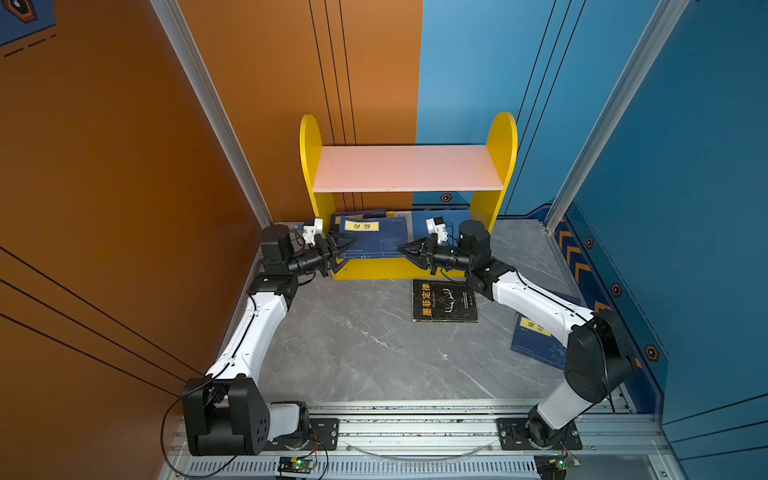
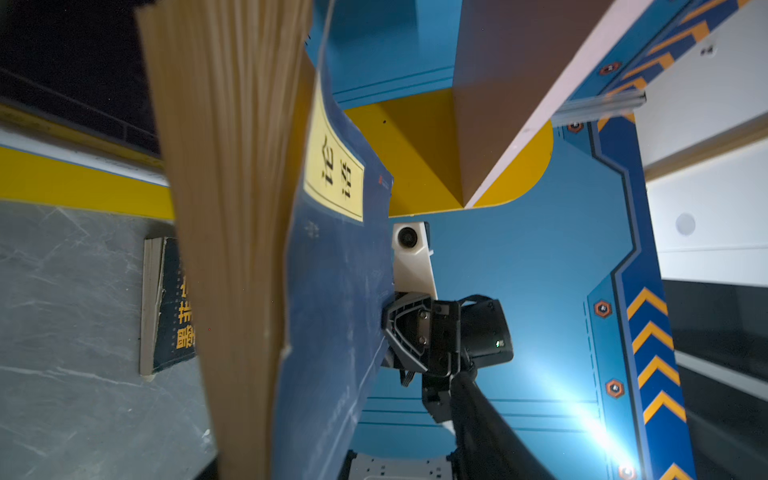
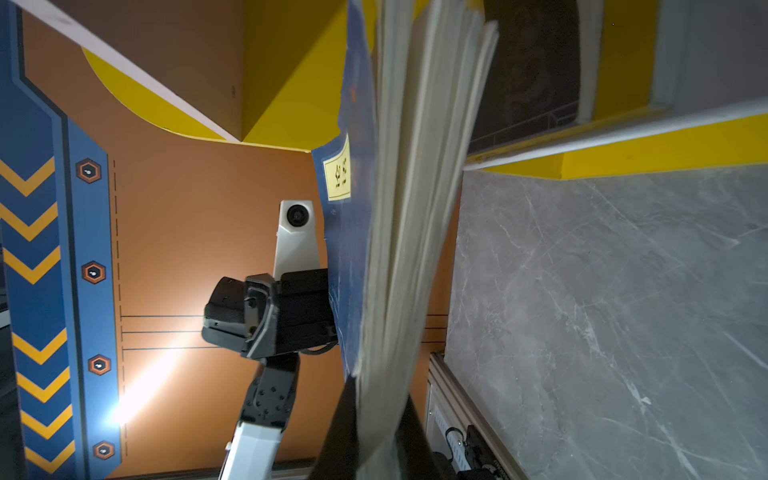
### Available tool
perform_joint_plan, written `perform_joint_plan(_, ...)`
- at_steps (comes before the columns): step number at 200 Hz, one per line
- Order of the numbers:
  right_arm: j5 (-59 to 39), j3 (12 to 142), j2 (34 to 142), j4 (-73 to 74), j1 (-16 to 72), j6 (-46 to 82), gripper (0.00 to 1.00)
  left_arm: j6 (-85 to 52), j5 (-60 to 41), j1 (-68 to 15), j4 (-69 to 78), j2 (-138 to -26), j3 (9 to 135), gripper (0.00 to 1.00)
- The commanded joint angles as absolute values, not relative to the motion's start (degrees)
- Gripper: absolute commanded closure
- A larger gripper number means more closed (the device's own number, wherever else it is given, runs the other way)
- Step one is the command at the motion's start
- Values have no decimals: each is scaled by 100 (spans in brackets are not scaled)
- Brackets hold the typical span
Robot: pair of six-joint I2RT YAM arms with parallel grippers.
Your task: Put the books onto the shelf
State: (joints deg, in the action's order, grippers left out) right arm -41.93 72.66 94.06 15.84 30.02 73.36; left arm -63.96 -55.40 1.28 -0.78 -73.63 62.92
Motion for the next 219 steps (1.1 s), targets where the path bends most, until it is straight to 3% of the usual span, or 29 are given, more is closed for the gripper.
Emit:
perform_joint_plan(1,-3645,7478,9222,1368,2973,6930,95,-5368,-4839,239,-1703,-6973,6840,33)
perform_joint_plan(30,-3630,7656,9346,1476,2954,6892,96,-5019,-4628,437,-2265,-6660,6972,19)
perform_joint_plan(61,-3336,7882,9453,1275,2947,6511,100,-4931,-4232,928,-2718,-6294,6820,15)
perform_joint_plan(76,-3147,7934,9489,1283,2944,6376,99,-5014,-3878,1116,-2727,-5981,6670,7)
perform_joint_plan(165,-2735,8611,10258,1195,3004,5883,98,-4448,-3158,1607,-3001,-5467,6383,4)
perform_joint_plan(219,-2839,9753,11128,666,3085,5563,98,-4400,-2889,1595,-2417,-5451,6016,1)
